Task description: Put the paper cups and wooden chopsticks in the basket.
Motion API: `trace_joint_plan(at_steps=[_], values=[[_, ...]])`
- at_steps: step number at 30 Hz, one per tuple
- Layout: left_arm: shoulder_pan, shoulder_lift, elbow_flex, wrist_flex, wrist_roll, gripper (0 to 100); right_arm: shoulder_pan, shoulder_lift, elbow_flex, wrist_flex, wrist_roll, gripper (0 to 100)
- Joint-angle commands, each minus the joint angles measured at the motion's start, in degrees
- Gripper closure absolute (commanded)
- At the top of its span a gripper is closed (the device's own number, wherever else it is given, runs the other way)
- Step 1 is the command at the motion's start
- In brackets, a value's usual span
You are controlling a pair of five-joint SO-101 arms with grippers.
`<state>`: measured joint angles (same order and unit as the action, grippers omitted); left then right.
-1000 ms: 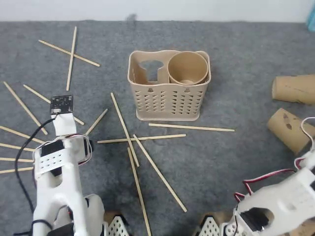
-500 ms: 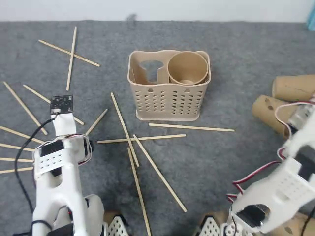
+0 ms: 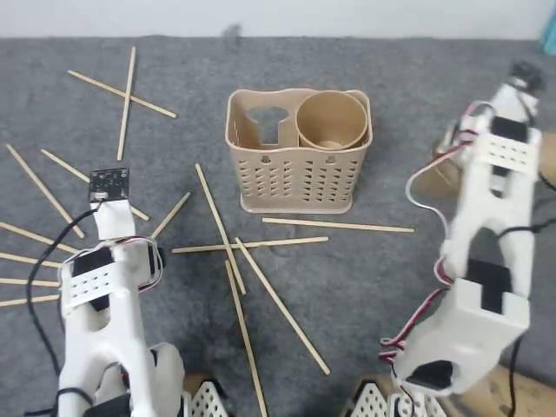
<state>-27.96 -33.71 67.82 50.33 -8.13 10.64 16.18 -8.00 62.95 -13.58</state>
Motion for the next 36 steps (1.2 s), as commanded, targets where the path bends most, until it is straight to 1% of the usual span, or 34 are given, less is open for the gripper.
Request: trace_joint_plan(at_steps=[1,3,8,10,17,24,31,34,36], values=[[0.44,-1.76,-0.13,-1.14,-0.44,82,-2.68,-4.18,-3.78,-1.19,-0.35,98.6],[0.44,-1.76,-0.22,-1.14,-0.44,82,-2.68,-4.53,-3.87,-1.1,-0.26,97.1],[0.53,-1.76,-0.22,-1.14,-0.44,82,-0.31,-7.6,-8.0,4.7,-0.26,85.3],[0.53,-1.76,-0.22,-1.14,-0.44,82,1.01,-9.1,-10.11,7.16,-0.26,84.2],[0.53,-1.76,-0.22,-1.14,-0.44,82,5.32,-9.8,-11.16,9.98,-0.18,85.2],[0.44,-1.76,-0.22,-1.14,-0.44,82,5.76,-2.07,-11.43,9.36,-0.53,85.2],[0.44,-1.76,-0.22,-1.14,-0.44,82,5.85,6.99,-11.52,5.14,-0.7,85.3],[0.44,-1.76,-0.22,-1.14,-0.44,82,5.85,9.01,-11.52,4.62,-0.44,90.6],[0.44,-1.76,-0.22,-1.14,-0.44,82,5.85,9.01,-11.6,4.62,-0.26,98.8]])
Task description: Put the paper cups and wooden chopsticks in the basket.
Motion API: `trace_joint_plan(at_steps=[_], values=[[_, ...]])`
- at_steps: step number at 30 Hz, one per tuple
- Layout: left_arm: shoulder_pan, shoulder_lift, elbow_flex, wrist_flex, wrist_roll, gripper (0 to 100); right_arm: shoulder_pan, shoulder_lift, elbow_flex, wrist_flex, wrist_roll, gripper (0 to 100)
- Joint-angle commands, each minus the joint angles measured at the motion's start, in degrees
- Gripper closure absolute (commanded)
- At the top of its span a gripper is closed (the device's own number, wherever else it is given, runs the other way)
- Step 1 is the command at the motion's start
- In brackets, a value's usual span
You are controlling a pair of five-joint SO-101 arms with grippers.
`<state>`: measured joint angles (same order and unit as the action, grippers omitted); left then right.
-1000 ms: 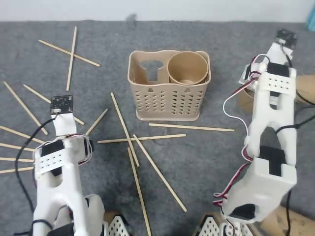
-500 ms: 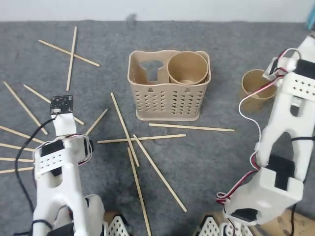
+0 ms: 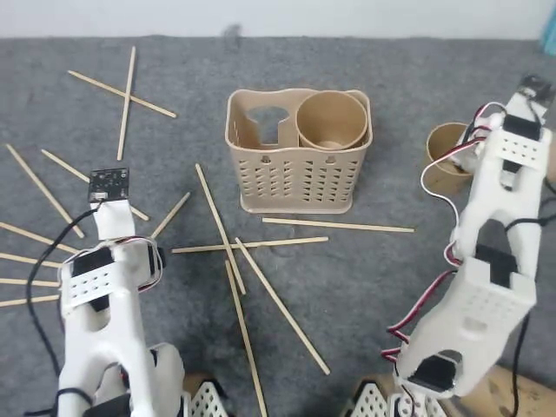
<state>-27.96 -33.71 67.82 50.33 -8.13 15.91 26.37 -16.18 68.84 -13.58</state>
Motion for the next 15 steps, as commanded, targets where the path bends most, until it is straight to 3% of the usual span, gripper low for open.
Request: trace_joint_plan(at_steps=[1,15], values=[[0.44,-1.76,-0.22,-1.14,-0.44,82,0.57,-1.27,-3.96,-0.75,-0.26,99.7],[0.44,-1.76,-0.22,-1.14,-0.44,82,1.1,-12.7,-22.68,22.73,-0.26,99.1]])
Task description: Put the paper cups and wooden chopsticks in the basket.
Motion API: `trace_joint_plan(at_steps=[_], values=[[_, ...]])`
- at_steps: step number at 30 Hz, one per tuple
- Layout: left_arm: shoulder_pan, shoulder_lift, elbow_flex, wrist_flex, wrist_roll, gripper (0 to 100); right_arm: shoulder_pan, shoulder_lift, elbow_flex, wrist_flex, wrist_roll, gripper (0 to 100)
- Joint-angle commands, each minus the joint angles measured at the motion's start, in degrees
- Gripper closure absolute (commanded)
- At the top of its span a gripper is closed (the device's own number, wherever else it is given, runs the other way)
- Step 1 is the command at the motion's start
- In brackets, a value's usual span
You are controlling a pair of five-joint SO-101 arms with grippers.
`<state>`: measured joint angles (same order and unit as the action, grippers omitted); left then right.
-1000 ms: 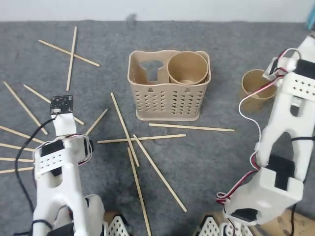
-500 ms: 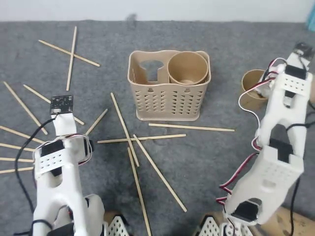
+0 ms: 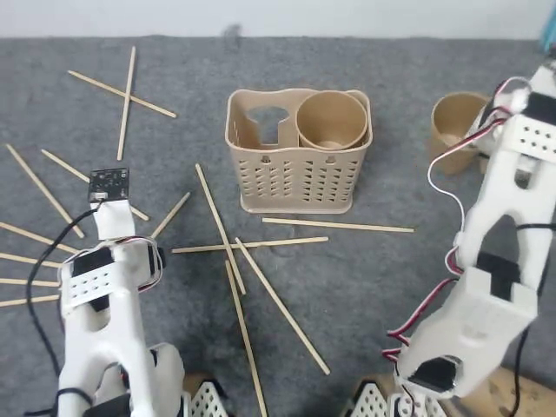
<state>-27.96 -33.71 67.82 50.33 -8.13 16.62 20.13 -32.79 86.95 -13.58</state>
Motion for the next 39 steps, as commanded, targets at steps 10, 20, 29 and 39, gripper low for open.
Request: trace_joint_plan(at_steps=[10,20,29,39], values=[[0.35,-1.76,-0.22,-1.14,-0.44,82,-7.52,-14.29,-20.57,11.82,-0.7,99.1],[0.18,-1.76,-0.22,-1.14,-0.44,82,-25.1,-21.23,-26.73,14.02,-0.18,99.1],[0.18,-1.76,-0.22,-1.14,-0.44,82,-32.57,-21.49,-23.03,15.87,4.22,99.1],[0.18,-1.76,-0.22,-1.14,-0.44,82,-32.31,-21.41,-14.33,15.78,7.03,99.1]])
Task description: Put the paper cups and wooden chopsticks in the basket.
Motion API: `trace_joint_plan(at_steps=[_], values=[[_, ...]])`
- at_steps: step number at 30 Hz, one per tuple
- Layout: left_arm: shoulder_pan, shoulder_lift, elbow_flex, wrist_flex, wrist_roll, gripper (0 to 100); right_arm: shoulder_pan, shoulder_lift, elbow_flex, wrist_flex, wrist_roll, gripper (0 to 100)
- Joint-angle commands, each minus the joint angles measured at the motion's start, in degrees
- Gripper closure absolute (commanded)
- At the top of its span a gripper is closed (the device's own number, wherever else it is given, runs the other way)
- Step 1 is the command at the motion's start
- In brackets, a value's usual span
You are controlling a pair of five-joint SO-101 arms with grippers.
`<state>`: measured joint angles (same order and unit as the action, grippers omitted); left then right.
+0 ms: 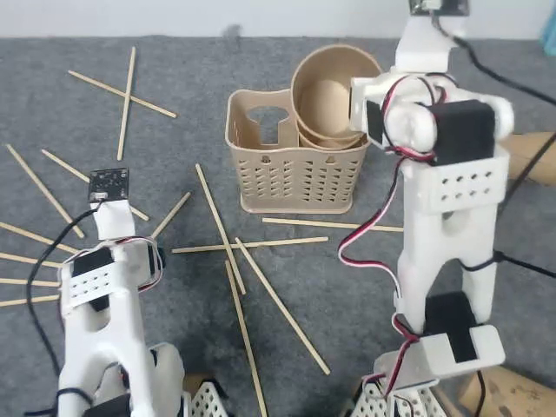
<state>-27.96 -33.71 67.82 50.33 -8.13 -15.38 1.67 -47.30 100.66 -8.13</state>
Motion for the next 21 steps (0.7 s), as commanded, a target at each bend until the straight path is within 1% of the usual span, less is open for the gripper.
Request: trace_joint_plan(at_steps=[1,5,11,15,21], values=[[0.18,-1.76,-0.22,-1.14,-0.44,82,-0.31,-2.95,0.18,2.07,1.58,99.1],[0.18,-1.76,-0.22,-1.14,-0.44,82,-0.22,-2.95,0.18,1.54,1.67,99.1],[0.09,-1.76,-0.13,-1.05,-0.44,82,2.42,-2.51,0.7,1.63,1.67,99.1],[0.09,-1.76,-0.13,-1.05,-0.44,82,3.47,0.84,1.32,1.27,1.67,99.1],[0.09,-1.76,-0.13,-1.05,-0.44,82,3.03,5.58,1.14,-0.48,1.67,99.1]])
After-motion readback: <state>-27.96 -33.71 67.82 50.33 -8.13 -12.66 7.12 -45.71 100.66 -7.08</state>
